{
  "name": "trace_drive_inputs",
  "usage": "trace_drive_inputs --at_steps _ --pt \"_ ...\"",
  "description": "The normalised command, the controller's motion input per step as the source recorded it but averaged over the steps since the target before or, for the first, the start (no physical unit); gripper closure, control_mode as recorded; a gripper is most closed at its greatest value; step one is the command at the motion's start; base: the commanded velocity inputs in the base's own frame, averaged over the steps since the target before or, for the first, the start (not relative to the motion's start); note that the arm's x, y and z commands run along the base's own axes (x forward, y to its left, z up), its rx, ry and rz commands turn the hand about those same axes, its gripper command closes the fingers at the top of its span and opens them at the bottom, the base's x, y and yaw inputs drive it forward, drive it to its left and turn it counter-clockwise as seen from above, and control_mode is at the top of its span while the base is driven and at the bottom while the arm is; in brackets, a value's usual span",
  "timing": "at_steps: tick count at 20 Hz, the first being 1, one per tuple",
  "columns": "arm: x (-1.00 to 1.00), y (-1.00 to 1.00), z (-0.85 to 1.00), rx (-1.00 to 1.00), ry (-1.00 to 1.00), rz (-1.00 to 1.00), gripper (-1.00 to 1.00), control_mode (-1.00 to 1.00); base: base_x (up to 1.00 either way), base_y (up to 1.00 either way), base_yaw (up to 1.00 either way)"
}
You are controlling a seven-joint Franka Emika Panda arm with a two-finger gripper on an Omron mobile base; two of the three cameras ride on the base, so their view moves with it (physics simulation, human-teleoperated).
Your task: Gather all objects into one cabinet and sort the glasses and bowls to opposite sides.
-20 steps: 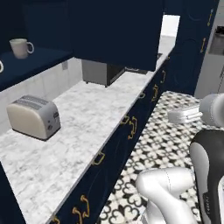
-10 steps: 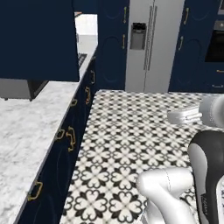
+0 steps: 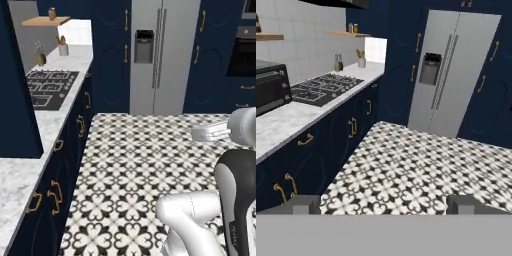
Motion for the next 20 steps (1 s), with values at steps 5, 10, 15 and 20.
trace_drive_inputs --at_steps 5,10,15,20 --pt "0.0 0.0 0.0 0.0 0.0 0.0 -1.0 1.0 0.89 -0.2 0.08" --pt "0.0 0.0 0.0 0.0 0.0 0.0 -1.0 1.0 0.36 -0.58 -0.23" --pt "0.0 0.0 0.0 0.0 0.0 0.0 -1.0 1.0 0.26 -0.25 -0.67" --pt "0.0 0.0 0.0 0.0 0.0 0.0 -1.0 1.0 0.2 -0.25 -0.72"
